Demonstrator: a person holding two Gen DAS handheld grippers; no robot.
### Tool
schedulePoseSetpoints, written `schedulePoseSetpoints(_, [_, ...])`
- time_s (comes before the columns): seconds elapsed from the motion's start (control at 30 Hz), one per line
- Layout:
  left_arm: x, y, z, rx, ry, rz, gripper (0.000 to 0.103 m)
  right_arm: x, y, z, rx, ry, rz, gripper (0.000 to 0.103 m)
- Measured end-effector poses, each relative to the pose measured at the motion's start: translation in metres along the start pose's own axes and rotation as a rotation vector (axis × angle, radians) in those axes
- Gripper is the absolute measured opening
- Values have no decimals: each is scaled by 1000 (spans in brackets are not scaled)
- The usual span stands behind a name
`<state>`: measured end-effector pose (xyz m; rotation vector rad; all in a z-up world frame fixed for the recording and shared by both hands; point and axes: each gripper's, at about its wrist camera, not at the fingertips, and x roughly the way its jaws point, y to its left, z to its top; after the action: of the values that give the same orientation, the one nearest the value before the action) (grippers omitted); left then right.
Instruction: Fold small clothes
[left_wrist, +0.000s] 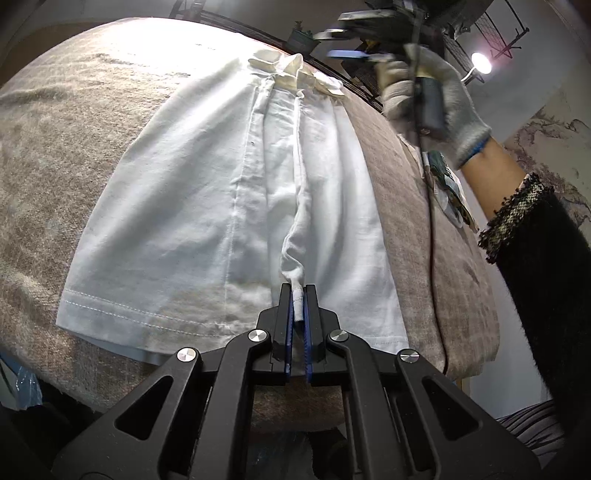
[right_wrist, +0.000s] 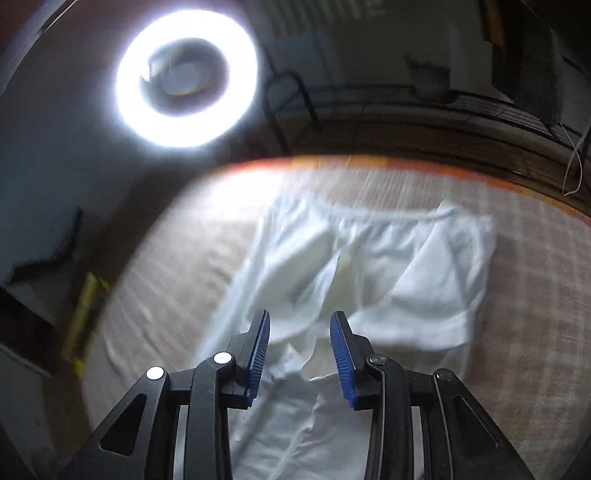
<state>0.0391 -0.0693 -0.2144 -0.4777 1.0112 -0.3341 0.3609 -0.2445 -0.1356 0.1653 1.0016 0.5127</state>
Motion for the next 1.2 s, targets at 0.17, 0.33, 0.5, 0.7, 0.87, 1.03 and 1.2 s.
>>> schedulePoseSetpoints(0.17, [-1,0,1,10,-4,3,2,-29,-62,16,184,-100,-124,40])
schedulePoseSetpoints(0.33, [-2,1,0,10,-2,8,2,1,-80,9,236,-27,-215,47])
schedulePoseSetpoints(0.5, [3,1,2,10,6,10,2,35,-67,5,172,60,-294,14])
schedulePoseSetpoints(0.7, [4,3,2,7,10,2,2,21,-60,19,221,-35,-175,0])
schedulePoseSetpoints(0.87, [2,2,0,21,8,11,2,39,-45,32,283,-63,16,7])
schedulePoseSetpoints(1.03, [2,0,0,29,19,11,2,75,-19,28,240,25,56,54])
schedulePoseSetpoints(1.2, [-5,-4,-1,49,-2,26,3,27,-13,29,245,-63,105,54])
